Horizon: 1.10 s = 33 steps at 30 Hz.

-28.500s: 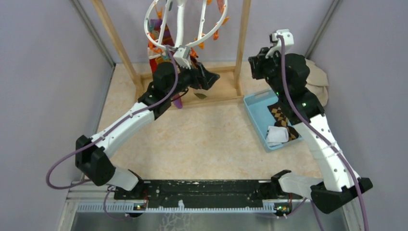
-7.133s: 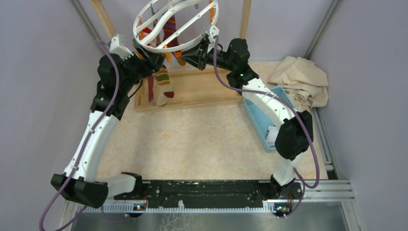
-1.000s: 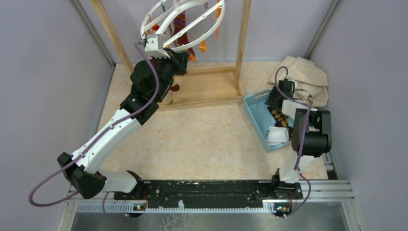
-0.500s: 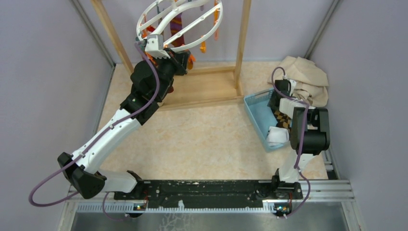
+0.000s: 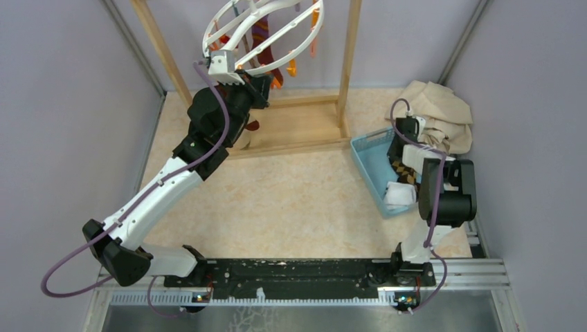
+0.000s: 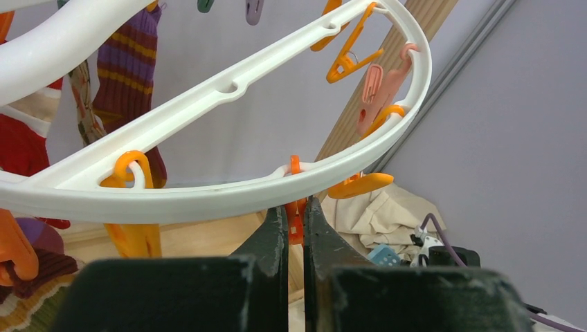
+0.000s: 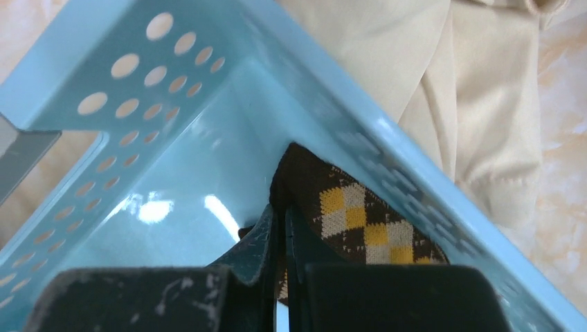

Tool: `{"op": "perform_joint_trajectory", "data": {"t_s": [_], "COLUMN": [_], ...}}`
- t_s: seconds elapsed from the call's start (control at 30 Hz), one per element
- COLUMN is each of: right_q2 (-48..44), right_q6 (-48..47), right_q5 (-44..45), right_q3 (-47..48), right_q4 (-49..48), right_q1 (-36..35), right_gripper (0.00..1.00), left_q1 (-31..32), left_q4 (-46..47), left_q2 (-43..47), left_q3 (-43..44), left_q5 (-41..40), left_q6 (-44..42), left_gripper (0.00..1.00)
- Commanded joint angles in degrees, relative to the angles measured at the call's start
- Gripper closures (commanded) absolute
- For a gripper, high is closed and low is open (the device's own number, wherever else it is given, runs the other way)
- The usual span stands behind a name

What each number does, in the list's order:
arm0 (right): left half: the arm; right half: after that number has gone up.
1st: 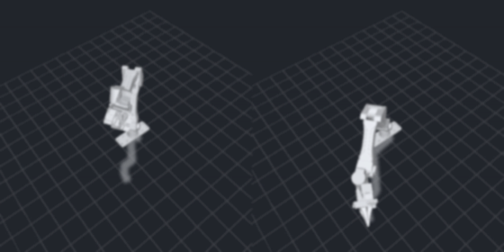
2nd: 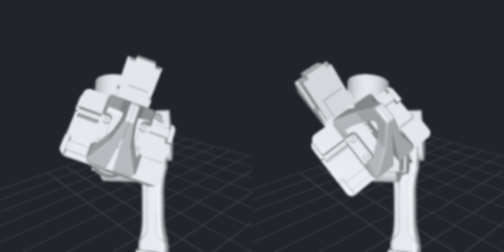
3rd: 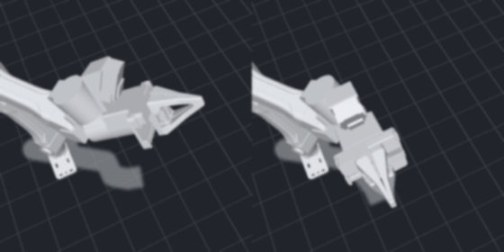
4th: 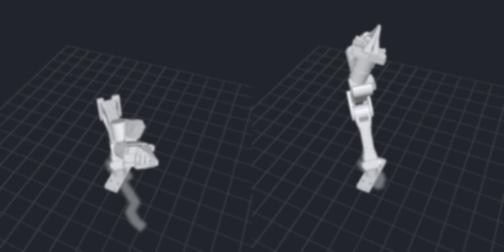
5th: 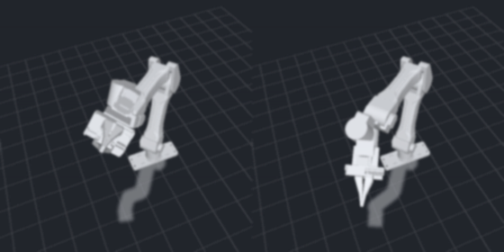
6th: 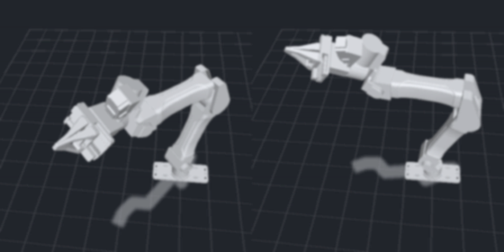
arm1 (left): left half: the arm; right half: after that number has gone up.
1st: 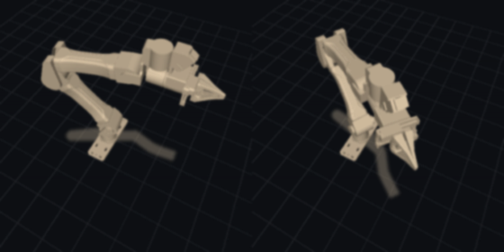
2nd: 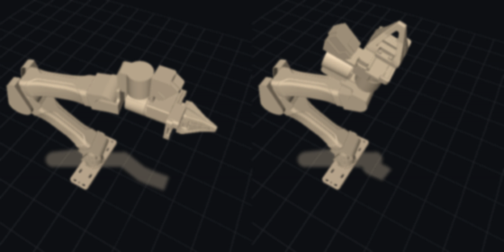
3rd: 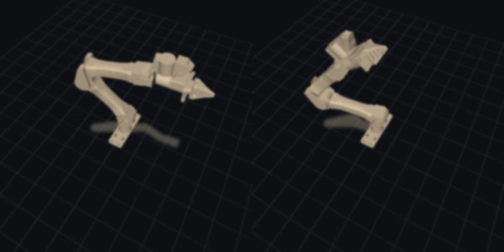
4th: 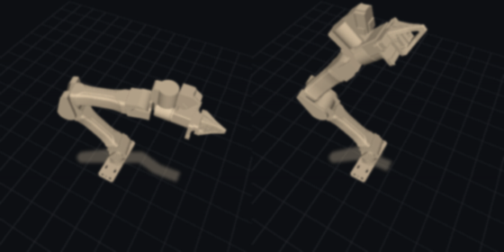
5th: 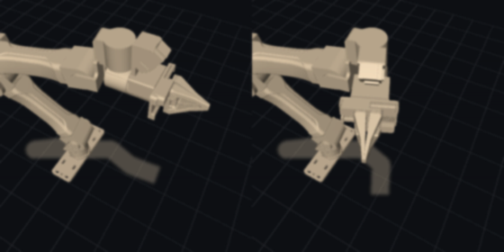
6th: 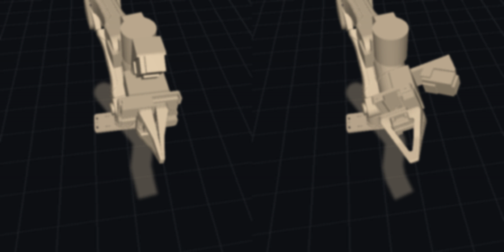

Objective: Clip the socks to the hanger
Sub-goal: Pick up the sock from the bin.

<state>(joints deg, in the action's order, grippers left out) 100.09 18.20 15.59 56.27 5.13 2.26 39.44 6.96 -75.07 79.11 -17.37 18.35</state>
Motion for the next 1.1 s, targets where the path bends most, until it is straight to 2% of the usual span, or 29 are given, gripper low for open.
{"op": "perform_joint_trajectory", "data": {"t_s": [0.0, 0.17, 0.4, 0.67, 0.93, 1.07], "right_q2": [-9.60, -20.99, -29.79, -25.18, -20.31, -18.13], "right_q6": [-0.09, -0.30, -2.47, -5.73, -5.63, -4.82], "right_q5": [-4.19, -12.34, -21.22, -21.18, -15.84, -14.24], "right_q3": [-2.29, -2.26, -1.34, -2.70, 0.53, 2.93], "right_q4": [0.82, 0.80, 2.64, 4.04, 3.78, 3.66], "right_q1": [-1.91, -6.15, -11.65, -19.61, -34.13, -38.90], "right_gripper": [1.00, 1.00, 1.00, 1.00, 1.00, 1.00], "left_q1": [0.02, 0.07, 0.02, 0.08, 0.03, 0.02], "left_q4": [0.41, 0.41, 0.95, 0.89, 0.51, 0.18], "left_q2": [1.26, 1.18, 1.86, 1.94, 2.18, 2.13], "left_q3": [-0.71, -0.75, -1.40, -1.28, -1.32, -1.25], "left_q5": [1.06, 1.31, 1.05, 1.51, 1.01, 0.93], "left_q6": [-0.24, -0.16, -0.31, 0.02, -0.20, -0.33], "left_gripper": [1.00, 1.00, 1.00, 1.00, 1.00, 1.00]}}
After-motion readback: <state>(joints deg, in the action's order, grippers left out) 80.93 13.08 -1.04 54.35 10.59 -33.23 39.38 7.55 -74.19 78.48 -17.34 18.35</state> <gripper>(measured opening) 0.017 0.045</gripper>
